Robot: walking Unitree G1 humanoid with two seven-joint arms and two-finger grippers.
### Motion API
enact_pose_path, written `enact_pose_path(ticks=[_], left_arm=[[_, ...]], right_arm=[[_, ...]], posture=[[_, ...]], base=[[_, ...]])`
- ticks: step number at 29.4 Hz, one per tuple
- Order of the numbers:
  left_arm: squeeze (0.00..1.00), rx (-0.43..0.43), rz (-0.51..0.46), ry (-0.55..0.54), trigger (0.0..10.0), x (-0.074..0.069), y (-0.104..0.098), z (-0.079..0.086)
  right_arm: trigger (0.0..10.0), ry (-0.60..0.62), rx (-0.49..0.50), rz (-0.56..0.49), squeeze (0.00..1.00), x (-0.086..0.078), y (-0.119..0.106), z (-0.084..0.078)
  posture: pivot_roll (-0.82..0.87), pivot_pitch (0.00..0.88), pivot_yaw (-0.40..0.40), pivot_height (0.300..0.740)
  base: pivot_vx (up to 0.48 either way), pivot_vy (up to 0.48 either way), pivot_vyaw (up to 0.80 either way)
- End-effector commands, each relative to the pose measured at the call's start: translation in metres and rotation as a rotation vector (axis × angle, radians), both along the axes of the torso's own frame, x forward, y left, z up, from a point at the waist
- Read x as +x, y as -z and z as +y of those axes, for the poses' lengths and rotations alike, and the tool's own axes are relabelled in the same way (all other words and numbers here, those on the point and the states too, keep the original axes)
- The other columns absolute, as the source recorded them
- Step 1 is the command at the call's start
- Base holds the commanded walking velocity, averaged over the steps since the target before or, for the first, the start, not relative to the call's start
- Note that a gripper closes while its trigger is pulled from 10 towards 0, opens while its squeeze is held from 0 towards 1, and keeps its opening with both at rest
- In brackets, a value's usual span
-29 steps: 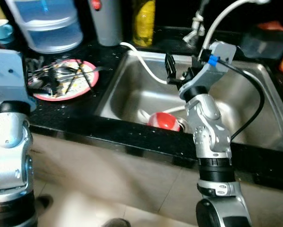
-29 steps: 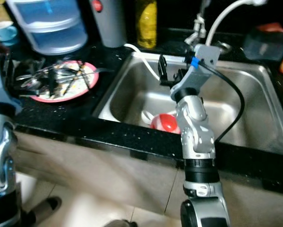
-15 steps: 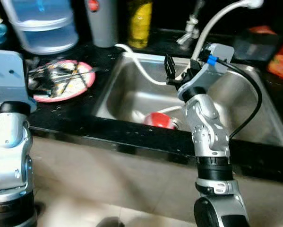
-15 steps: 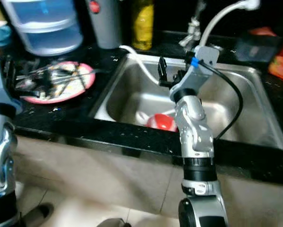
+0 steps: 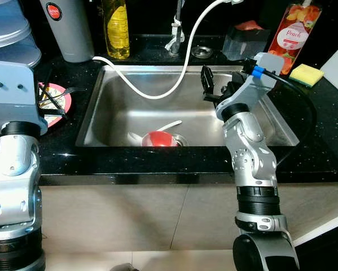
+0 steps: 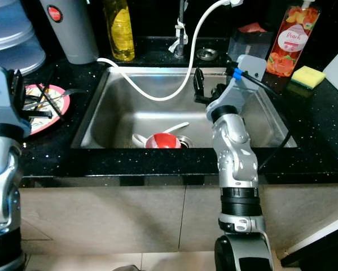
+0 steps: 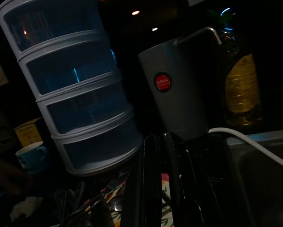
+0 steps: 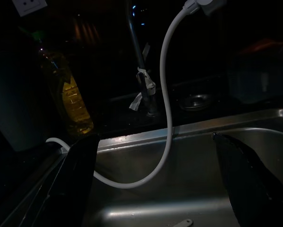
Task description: Kitchen organization
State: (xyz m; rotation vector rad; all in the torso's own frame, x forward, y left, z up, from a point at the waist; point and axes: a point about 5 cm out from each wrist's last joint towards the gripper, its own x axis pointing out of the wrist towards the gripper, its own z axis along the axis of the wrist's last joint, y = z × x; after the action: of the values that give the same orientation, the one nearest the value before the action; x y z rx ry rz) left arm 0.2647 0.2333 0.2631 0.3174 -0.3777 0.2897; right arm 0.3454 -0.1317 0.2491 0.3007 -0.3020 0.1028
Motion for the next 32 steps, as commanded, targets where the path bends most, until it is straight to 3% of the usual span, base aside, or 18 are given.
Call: enact_pose_path(ticks=[1,8,27,32], left_arm=[[0.00,-0.022,0.018,-0.015,10.0,0.0010,0.0039,0.0024],[0.00,-0.036,0.020,-0.016,10.0,0.0010,0.0046,0.0033],[0.00,-0.055,0.027,-0.018,10.0,0.0020,0.0061,0.0045],[0.00,-0.043,0.026,-0.023,10.0,0.0025,0.0051,0.0045]], right_arm=[[10.0,-0.023,0.002,0.020,0.00,0.0016,0.0022,0.0047],[10.0,-0.028,0.002,0.022,0.00,0.0021,0.0025,0.0058],[10.0,-0.022,0.003,0.022,0.00,0.0007,0.0026,0.0045],[10.0,-0.023,0.004,0.023,0.00,0.0005,0.0028,0.0045]], posture=[[0.20,0.000,0.025,0.740],[0.20,0.000,0.024,0.740],[0.20,0.000,0.025,0.740],[0.20,0.000,0.028,0.740]], base=[[0.000,0.000,0.00],[0.000,0.000,0.00],[0.000,0.459,0.00],[0.000,0.000,0.00]])
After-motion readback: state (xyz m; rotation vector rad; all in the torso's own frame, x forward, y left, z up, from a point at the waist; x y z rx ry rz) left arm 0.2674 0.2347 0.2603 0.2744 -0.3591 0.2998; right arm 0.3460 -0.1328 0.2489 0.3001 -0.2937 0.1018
